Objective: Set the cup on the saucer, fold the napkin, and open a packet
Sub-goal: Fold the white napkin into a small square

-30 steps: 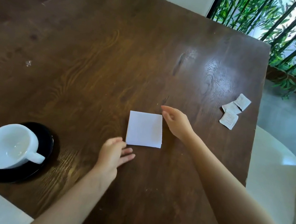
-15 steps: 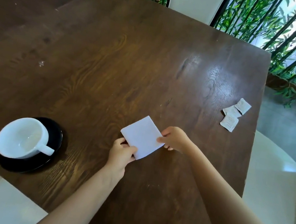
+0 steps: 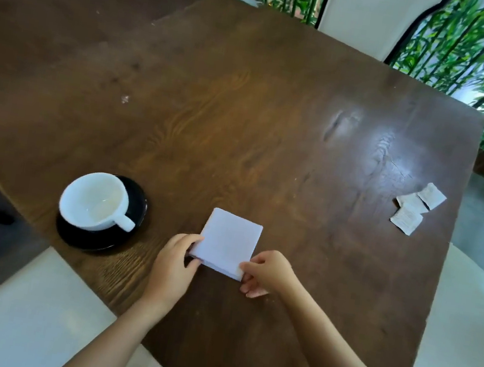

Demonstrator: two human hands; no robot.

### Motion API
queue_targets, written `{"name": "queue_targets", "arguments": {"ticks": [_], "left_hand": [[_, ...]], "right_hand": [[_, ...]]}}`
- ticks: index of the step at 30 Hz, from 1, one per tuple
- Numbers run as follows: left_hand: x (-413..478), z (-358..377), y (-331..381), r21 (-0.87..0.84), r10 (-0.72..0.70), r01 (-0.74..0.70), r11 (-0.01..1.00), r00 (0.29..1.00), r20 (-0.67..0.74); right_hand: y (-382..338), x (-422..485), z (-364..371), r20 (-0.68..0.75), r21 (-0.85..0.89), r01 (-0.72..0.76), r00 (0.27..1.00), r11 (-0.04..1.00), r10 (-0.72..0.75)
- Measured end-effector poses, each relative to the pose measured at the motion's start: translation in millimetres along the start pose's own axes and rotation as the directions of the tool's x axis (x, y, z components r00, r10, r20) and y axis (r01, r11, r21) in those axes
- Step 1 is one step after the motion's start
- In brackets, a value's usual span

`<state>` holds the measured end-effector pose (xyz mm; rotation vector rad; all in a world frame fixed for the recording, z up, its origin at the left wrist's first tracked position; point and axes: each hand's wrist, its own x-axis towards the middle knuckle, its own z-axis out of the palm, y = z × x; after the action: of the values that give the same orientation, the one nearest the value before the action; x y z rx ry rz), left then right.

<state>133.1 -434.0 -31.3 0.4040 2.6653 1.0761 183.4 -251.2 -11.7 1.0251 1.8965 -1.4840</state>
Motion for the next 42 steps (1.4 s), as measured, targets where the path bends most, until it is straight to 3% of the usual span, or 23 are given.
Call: {"name": "queue_targets", "arguments": {"ticks": [7,12,42], "left_hand": [[-15.3,-46.1,-47.3,-0.046,-0.052,0.048,0.998,0.994,-0.098],[-30.6,-58.5,-65.6,-0.016,-0.072,0.071,0.997,0.987,-0.143],[-68.3,-55.8,-82.7,-0.050,-0.069,0.059,0.997,0.974,-0.214]], "right_hand": [[0.8,-29.5,79.3,0.130,0.185,-0.087,0.990,0.979,0.063],[3.5,-39.4,108.6,0.134,0.217,-0.069,0.990,0.974,0.040],[20.6,-62.0,124.7,0.066,0.117,-0.012,0.998,0.993,0.005]]}}
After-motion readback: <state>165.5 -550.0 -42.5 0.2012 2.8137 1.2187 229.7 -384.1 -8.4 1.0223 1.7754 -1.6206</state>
